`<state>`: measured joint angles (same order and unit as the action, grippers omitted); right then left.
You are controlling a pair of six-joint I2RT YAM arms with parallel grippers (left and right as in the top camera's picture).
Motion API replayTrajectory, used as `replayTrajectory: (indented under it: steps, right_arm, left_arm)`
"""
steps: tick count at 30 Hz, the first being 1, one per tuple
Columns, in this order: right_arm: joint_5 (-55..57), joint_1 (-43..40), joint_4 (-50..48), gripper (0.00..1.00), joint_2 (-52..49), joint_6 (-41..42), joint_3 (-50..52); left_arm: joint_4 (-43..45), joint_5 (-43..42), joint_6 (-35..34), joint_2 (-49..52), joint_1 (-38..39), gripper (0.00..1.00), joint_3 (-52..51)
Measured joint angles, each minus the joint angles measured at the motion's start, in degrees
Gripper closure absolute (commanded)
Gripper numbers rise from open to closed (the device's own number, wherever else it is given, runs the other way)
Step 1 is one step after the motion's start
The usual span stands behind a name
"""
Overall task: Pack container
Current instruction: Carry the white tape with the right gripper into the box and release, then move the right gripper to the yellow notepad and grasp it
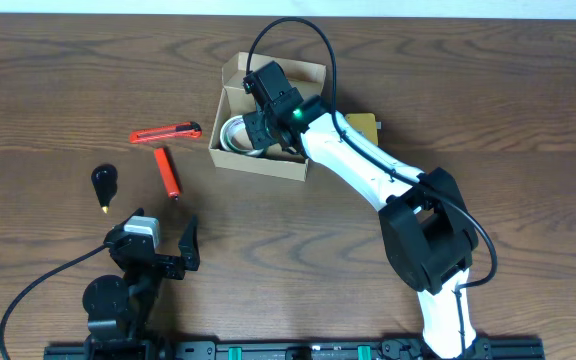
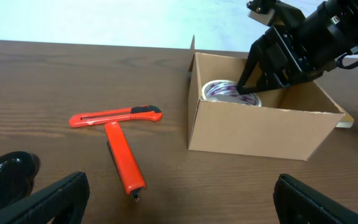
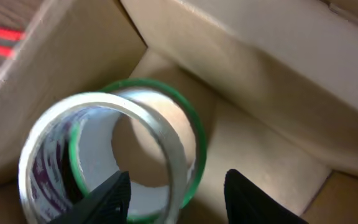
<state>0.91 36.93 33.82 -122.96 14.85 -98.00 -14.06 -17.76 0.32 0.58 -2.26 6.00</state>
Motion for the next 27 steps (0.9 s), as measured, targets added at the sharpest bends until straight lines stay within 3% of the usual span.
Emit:
replayTrajectory:
  steps: [8, 16, 20, 27]
  right_arm:
    - [-0.17, -2.80, 13.25, 0.49, 1.86, -0.52, -8.74]
    - [0.02, -16.09, 22.08, 0.32, 8.52, -0.70, -10.62]
    - [0.66, -21.88, 20.74, 0.29, 8.63, -0.79, -6.14]
    - [0.31, -20.98, 11.17, 0.06, 8.59, -0.70, 5.95]
  left_arm:
    - [0.00, 0.00, 0.00, 0.02, 0.00, 0.05, 0.00]
    - [-0.02, -0.02, 0.00, 0.00, 0.00, 0.05, 0.00]
    - [-0.02, 0.00, 0.00, 0.00, 0.00, 0.05, 0.00]
    - [-0.02, 0.00, 0.00, 0.02, 0.00, 0.05, 0.00]
